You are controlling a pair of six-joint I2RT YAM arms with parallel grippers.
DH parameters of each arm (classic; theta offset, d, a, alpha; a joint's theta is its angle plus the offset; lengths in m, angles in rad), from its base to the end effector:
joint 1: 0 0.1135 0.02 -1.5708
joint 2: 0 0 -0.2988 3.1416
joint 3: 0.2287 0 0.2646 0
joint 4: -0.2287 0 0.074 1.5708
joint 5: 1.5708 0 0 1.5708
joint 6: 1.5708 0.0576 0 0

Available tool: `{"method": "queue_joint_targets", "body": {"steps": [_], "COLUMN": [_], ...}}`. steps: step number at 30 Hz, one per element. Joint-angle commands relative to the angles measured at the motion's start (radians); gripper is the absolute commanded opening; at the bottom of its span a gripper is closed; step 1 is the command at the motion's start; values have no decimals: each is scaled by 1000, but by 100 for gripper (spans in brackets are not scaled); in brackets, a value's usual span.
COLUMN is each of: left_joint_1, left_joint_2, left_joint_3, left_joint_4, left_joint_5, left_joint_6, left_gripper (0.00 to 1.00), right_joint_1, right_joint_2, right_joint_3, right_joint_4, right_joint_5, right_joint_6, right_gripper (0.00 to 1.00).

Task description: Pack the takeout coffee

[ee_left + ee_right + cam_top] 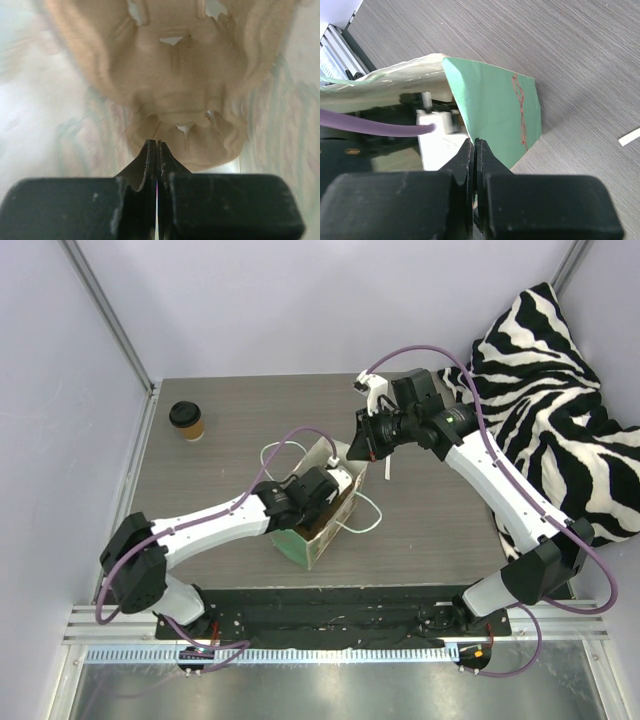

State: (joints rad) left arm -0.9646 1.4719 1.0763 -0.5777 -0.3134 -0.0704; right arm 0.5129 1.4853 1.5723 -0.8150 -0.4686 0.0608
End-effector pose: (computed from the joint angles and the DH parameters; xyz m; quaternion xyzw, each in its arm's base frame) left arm 0.1991 -0.2561 0.2604 0.3667 0.8711 -0.0142 0.3264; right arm 0.2831 0.1893 0.4099 -0.2915 0.8437 0.3158 0.3217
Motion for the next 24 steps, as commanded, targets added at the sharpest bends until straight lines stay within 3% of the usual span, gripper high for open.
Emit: {"method": "queue_joint_targets", "body": {"steps": [1,10,24], "left_joint_1": [4,4,7], "left_joint_2": [74,133,294], "left_joint_3": [22,17,192], "left_joint_4": [-11,-27,-353], "left_joint_5": [-9,14,152], "left_joint_6": [6,44,49], "left_gripper": [0,0,0], "right_joint_1": [-7,-16,-36], "right_joint_2": [-45,-45,-40], "right_joint_3": [2,0,11], "right_joint_4": [51,51,63], "right_joint_5": [-4,1,8], "right_joint_6": [24,17,-6], "right_gripper": [1,1,1]}}
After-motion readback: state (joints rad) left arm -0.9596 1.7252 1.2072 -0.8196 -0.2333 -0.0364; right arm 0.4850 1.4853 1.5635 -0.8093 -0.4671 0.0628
